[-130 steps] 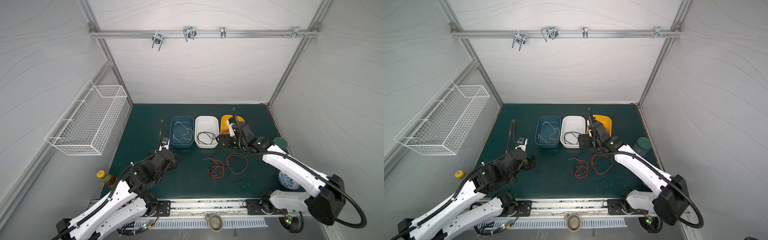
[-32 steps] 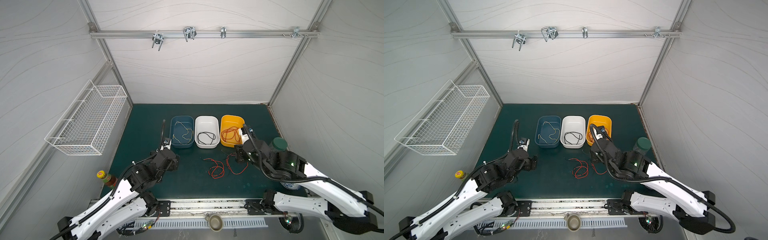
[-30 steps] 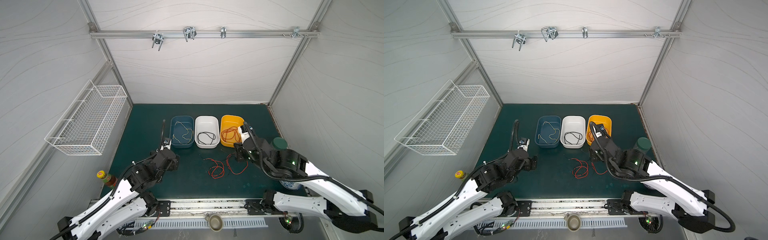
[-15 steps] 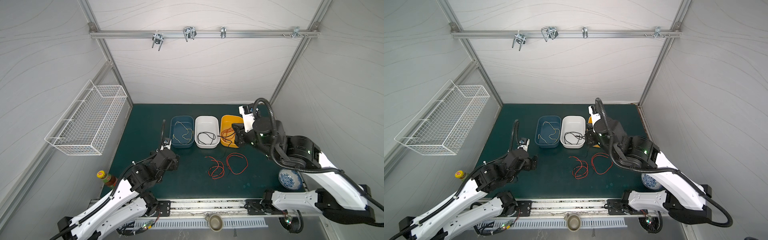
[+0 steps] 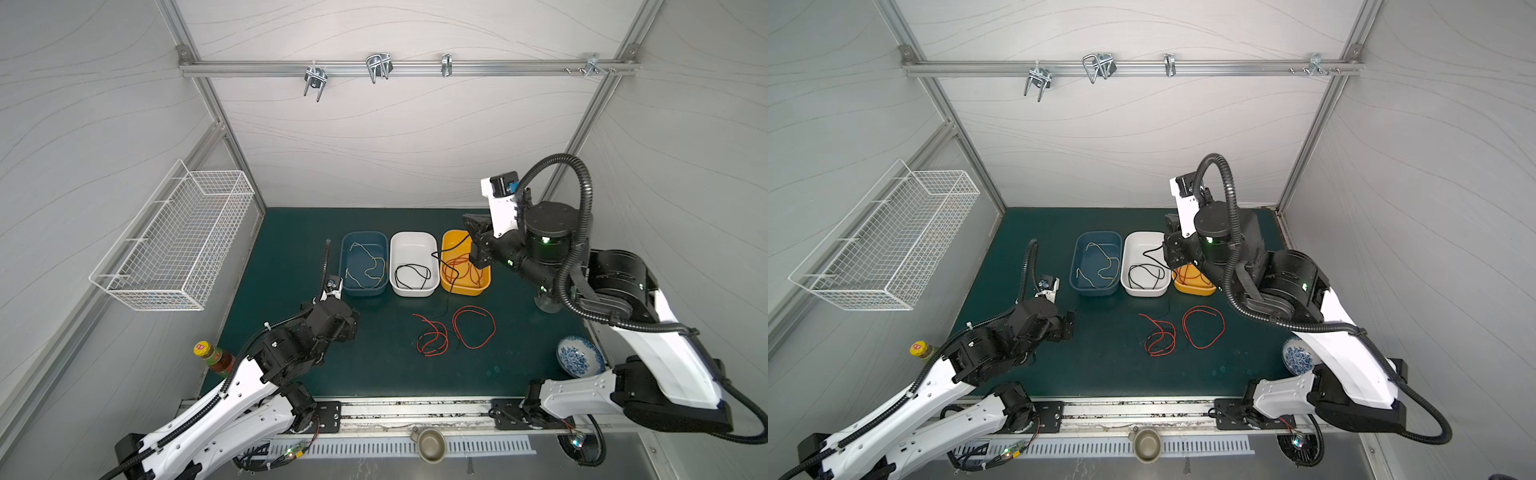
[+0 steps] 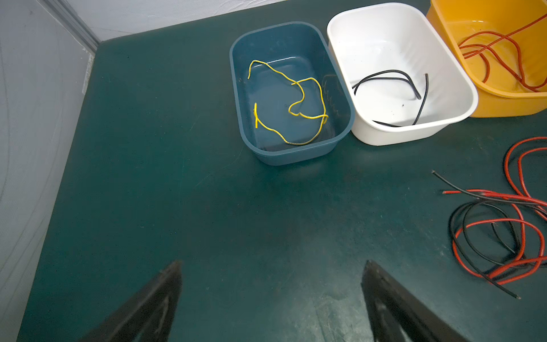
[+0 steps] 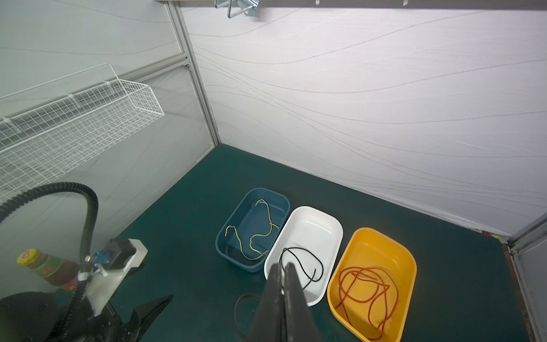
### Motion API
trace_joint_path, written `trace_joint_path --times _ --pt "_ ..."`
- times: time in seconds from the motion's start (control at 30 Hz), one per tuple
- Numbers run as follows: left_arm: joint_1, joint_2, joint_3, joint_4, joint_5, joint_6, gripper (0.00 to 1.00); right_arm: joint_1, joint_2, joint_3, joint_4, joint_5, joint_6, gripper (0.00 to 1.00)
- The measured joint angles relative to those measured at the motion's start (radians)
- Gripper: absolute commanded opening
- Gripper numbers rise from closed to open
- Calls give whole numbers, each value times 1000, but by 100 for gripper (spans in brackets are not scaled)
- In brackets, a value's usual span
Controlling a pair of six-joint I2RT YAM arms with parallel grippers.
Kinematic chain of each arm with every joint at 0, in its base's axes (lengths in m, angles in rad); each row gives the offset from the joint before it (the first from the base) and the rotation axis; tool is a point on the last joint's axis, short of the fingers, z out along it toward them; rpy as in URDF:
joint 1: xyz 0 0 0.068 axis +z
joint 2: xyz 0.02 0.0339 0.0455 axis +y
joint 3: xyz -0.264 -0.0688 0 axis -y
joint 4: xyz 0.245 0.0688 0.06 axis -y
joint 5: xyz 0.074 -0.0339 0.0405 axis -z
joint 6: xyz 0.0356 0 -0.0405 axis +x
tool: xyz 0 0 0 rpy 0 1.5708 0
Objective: Untangle the cables
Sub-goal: 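Lift the black wire with the right gripper toward the white bin, then carry the black wire over the white bin while the left gripper draws back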
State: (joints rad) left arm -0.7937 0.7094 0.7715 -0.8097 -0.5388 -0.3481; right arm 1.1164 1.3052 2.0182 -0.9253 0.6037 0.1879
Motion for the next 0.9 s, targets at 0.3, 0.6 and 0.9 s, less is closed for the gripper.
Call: trace_joint_path --times 0.3,0.6,0.9 --pt "0 4 0 1 3 0 96 29 58 139 -23 1 -114 0" --pt "0 27 2 9 154 -5 95 76 62 148 27 -46 -185 0" --pt "-119 140 14 113 401 -143 94 78 71 97 34 -114 -176 0"
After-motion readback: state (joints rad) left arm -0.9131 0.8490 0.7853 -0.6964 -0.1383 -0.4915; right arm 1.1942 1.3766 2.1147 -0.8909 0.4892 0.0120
